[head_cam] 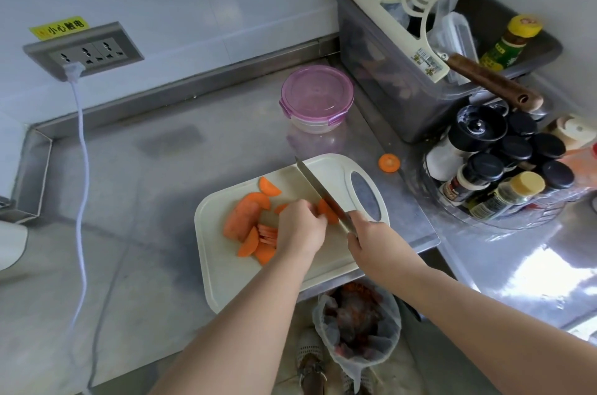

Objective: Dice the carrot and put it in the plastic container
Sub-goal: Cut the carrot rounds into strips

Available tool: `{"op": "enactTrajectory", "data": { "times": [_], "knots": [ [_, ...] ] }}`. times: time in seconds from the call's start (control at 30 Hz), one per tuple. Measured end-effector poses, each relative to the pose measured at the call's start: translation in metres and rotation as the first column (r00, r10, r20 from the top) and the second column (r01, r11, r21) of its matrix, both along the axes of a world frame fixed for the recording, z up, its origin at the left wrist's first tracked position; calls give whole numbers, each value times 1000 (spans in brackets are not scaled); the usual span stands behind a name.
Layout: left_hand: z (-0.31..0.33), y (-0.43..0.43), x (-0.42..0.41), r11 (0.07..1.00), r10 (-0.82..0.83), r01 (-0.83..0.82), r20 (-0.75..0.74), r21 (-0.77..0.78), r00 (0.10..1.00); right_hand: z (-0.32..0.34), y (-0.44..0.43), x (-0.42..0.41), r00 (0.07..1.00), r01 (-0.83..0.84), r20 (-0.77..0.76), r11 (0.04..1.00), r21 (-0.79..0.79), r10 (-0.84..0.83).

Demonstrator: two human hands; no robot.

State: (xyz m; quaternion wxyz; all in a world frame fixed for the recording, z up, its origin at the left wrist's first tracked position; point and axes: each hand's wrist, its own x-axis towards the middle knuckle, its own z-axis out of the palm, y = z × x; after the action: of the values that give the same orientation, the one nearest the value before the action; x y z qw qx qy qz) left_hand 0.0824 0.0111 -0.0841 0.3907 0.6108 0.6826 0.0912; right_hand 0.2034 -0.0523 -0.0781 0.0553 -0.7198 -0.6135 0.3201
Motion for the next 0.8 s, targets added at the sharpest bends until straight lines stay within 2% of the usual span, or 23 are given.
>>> {"op": "enactTrajectory", "data": {
  "times": [0.13, 0.4, 0.5, 0.6, 0.8],
  "knots": [
    [-6, -2, 0, 992, 122, -122, 71, -8, 990, -2, 0, -5, 999, -37, 12, 999, 5, 37],
    [-15, -5, -5, 968, 253, -250, 166, -39, 953, 3, 5, -6, 985, -140, 101, 990, -32, 142],
    [-15, -4, -6, 959, 284, -272, 230, -86, 931, 12, 6, -6, 986, -78, 147, 996, 34, 72],
    [-14, -4, -6, 960, 279, -269, 192, -76, 941, 24, 3, -9, 989, -61, 139, 994, 89, 48],
    [-14, -3, -6, 957, 289, -282, 194, -64, 937, 21, -9, -18, 939, -183, 285, 981, -60, 192]
  ]
}}
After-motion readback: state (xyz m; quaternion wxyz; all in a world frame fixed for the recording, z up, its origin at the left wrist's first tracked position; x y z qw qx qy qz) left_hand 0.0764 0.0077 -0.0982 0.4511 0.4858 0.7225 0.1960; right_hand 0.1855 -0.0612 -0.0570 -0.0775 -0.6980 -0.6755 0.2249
